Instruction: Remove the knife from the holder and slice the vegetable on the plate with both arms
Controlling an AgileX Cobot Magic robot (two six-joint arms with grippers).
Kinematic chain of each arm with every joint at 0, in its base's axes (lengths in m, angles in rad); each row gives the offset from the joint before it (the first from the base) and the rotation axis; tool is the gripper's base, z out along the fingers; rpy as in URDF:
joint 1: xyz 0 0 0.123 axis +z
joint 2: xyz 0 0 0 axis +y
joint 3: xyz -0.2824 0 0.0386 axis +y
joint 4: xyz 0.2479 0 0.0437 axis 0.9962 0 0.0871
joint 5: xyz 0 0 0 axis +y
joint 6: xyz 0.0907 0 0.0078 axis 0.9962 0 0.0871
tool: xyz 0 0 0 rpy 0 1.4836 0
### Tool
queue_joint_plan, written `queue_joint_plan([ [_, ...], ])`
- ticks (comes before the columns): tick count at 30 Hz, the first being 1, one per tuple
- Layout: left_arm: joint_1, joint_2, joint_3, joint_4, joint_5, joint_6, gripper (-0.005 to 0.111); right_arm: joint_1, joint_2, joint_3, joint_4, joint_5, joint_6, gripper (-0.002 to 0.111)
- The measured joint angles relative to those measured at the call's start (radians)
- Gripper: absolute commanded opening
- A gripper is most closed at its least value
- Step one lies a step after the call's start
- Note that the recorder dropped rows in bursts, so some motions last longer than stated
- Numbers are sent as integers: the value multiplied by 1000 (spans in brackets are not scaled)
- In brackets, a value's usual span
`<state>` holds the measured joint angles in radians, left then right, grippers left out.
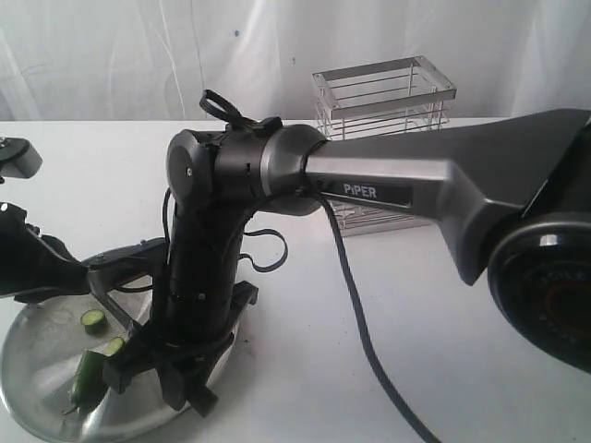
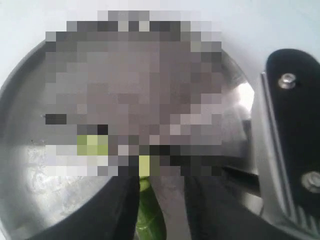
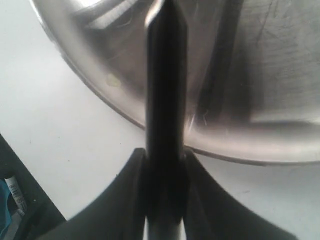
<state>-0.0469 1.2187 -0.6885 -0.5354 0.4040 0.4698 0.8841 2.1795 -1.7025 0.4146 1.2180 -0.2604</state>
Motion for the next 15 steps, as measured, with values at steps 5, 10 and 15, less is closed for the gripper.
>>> queue_joint_plan([
  [5,0,36,22,-18,-78,0,37,-2,0,0,0,0,0,0],
  [10,0,47,20,-37,-103,0,37,-2,0,20,0,0,0,0],
  [15,0,48,20,-46,-120,0,37,-2,0,55,7,2,-10,0],
])
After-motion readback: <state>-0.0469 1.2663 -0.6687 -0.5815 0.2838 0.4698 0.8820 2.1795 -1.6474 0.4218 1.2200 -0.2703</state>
